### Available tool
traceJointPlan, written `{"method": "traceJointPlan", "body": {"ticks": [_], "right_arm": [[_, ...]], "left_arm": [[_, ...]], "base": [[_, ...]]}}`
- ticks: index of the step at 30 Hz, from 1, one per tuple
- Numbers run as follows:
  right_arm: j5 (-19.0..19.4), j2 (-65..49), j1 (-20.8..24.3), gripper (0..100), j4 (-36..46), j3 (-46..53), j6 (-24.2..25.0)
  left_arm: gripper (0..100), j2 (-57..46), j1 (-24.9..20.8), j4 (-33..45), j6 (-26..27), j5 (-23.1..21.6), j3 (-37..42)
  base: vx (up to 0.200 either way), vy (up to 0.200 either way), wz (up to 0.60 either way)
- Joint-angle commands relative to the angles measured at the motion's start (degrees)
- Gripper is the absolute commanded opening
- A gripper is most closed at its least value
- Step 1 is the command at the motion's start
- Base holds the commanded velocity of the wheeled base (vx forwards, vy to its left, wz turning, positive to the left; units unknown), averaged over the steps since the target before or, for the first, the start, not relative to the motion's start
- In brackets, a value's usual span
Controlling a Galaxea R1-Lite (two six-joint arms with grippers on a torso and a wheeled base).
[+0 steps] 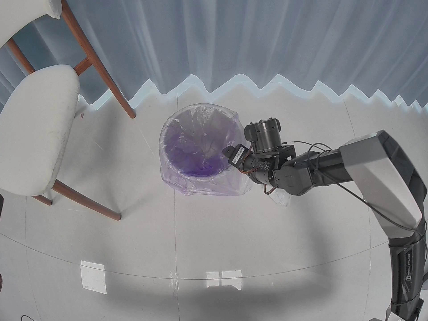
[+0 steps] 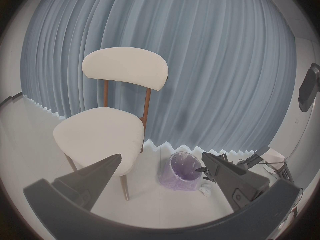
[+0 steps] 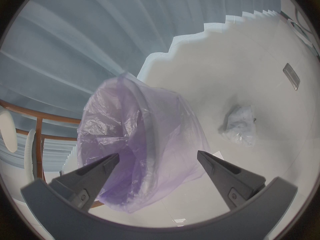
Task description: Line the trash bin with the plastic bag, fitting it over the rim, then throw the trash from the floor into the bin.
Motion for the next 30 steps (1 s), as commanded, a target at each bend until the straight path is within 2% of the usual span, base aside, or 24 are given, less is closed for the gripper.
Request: {"method": "traceJointPlan", "body": {"ticks": [1,6,8,12,14,15,16,18,19,24,30], "right_arm": [[1.3,-10.7,0.6,100,-0.2,7.4,-2.0],[7.0,-20.1,4.0,100,-1.1,22.0,-3.2],[7.3,-20.1,5.8,100,-3.4,26.3,-4.2],[5.5,-13.1,11.7,100,-20.3,35.7,-6.3],[4.6,-7.2,13.7,100,-29.6,38.8,-10.1],[4.6,-6.6,13.8,100,-30.2,39.0,-10.5],[4.3,-0.2,14.2,100,-38.0,38.8,-15.3],[4.3,3.3,14.2,100,-41.3,37.6,-17.8],[3.8,8.0,14.2,100,-43.7,32.3,-20.4],[2.9,14.6,14.1,100,-43.5,20.1,-20.8],[4.6,16.5,13.6,100,-41.0,12.1,-21.2]], "left_arm": [[100,0.1,0.0,0.0,0.0,-0.1,-0.1],[100,0.2,0.0,0.0,0.0,-0.3,0.0],[100,0.3,-0.1,0.0,0.0,-0.3,0.0],[100,0.8,-0.3,0.0,0.0,-0.3,-0.4],[100,1.4,-0.3,0.0,0.0,-0.4,-1.0],[100,1.4,-0.3,0.0,0.0,-0.4,-1.0],[100,1.9,-0.3,0.0,0.0,-0.4,-1.4],[100,2.2,-0.3,0.0,0.0,-0.4,-1.7],[100,2.3,-0.2,0.0,0.0,-0.3,-1.9],[100,2.3,-0.1,0.1,0.0,-0.1,-1.7],[100,2.6,-0.1,0.1,0.1,0.1,-1.5]], "base": [[0.000,0.000,0.00],[0.000,0.000,0.00],[0.000,0.000,0.00],[0.000,0.000,0.00],[0.000,0.000,0.00],[0.000,0.000,0.00],[0.000,0.000,0.00],[0.000,0.000,0.00],[0.000,0.000,0.00],[0.000,0.000,0.00],[0.000,0.000,0.00]]}}
